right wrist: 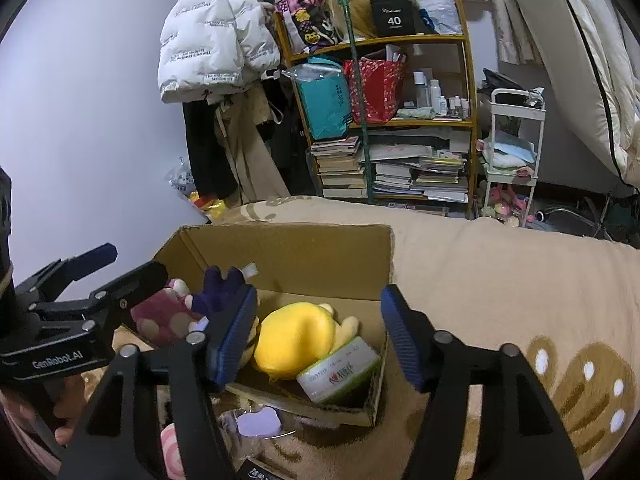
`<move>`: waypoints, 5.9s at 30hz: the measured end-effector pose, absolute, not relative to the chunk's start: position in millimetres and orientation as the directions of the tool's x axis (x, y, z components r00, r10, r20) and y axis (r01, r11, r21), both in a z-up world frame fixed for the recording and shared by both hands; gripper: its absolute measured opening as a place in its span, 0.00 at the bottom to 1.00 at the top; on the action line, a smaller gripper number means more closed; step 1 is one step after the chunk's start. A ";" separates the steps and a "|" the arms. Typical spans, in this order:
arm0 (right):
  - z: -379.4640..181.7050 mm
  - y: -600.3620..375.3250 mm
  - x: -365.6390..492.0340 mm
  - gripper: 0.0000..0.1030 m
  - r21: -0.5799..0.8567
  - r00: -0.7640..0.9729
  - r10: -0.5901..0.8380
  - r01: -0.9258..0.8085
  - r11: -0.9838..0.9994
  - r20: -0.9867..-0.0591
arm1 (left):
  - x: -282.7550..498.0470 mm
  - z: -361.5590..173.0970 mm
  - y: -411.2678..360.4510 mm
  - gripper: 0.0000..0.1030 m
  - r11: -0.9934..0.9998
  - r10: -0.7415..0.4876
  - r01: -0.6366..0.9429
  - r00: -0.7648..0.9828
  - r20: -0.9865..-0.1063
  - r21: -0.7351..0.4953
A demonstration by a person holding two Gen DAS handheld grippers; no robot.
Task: Organize soft objects
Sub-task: 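Move both tools back toward the remaining toys in front of the box, then lower the left tool onto the white fluffy plush while the right tool approaches the black Face tissue pack, then close the left tool on the white plush while the right tool grasps the black Face tissue pack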
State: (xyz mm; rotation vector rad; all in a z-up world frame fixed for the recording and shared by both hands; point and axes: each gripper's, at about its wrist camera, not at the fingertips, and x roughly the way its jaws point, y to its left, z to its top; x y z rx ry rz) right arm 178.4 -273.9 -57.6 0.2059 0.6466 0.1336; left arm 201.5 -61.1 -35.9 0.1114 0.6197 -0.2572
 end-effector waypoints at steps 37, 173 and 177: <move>-32.4 -254.9 63.3 0.99 0.230 0.767 0.180 -0.044 0.972 -0.616 | 70.7 -15.7 -7.3 0.94 0.983 -0.089 0.173 0.753 -0.652 0.066; -190.7 -188.4 136.0 0.99 0.129 0.391 0.123 -0.011 0.992 -0.912 | 177.0 -161.7 -19.7 0.38 0.970 -0.170 0.224 0.348 -0.922 -0.094; -191.0 -187.6 136.2 0.99 0.125 0.388 0.120 -0.014 0.992 -0.914 | 172.9 -160.7 -27.4 0.36 0.965 -0.159 0.252 0.365 -0.918 -0.067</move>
